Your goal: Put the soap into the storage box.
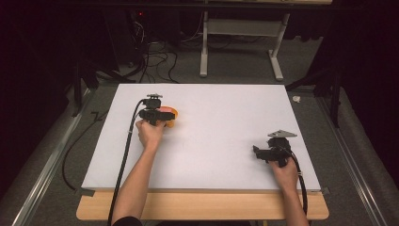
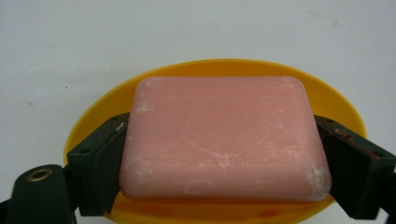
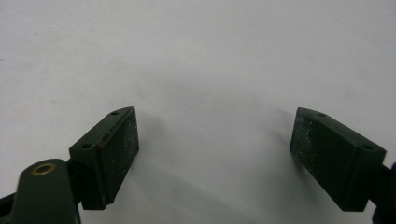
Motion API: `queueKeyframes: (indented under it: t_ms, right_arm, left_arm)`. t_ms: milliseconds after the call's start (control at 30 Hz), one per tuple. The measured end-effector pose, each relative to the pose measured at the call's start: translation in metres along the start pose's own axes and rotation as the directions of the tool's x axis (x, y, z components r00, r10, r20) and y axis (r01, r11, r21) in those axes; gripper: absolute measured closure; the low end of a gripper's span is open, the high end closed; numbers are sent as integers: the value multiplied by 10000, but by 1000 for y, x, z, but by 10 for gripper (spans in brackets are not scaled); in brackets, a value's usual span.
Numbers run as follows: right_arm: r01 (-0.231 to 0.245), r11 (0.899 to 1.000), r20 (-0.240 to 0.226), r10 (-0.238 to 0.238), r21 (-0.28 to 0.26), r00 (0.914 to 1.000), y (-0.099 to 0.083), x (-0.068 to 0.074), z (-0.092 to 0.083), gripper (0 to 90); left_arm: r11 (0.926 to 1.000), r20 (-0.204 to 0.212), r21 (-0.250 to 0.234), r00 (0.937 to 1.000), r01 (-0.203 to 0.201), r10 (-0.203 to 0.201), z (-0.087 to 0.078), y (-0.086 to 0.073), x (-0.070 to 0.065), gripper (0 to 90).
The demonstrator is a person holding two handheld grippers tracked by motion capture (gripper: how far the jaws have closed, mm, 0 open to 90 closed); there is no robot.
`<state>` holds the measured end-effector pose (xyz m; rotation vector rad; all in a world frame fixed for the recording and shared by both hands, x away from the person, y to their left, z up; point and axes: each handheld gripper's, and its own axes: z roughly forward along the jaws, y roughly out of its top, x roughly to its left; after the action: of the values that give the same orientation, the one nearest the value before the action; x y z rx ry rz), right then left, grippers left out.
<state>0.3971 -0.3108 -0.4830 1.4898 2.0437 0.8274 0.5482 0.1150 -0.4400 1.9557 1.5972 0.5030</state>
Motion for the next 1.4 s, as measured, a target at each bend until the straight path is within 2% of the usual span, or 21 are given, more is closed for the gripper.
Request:
queueKeyframes:
  t_ms: [333,400,533,700,900,1167,1400]
  right_arm:
    - [1,10000,-3,-1,0,10000,0,0,0,160]
    - [1,10000,1,-1,0,10000,0,0,0,160]
    - [1,10000,-4,-1,-2,10000,0,0,0,160]
    - [3,10000,0,-3,-2,10000,0,0,0,160]
    - [4,10000,-1,-4,-2,10000,0,0,0,160]
    - [1,10000,-1,-1,-1,10000,0,0,0,160]
    - [1,10000,0,-1,1,10000,0,0,0,160]
  left_arm:
    - [10000,-240,92,9997,13,-11,0,0,-3,131]
    - [10000,-333,-21,9994,-22,21,0,0,-3,128]
    - [9998,-286,-214,9996,-34,27,-5,1,-4,127]
    - [9977,-214,-681,9998,-63,48,-15,3,-3,151]
    - [9971,-284,-735,9994,-220,199,-22,3,-1,151]
    - [9947,-18,-935,9991,-423,423,-33,3,-3,154]
    - [9922,-40,-1049,9977,-674,674,-44,2,-3,155]
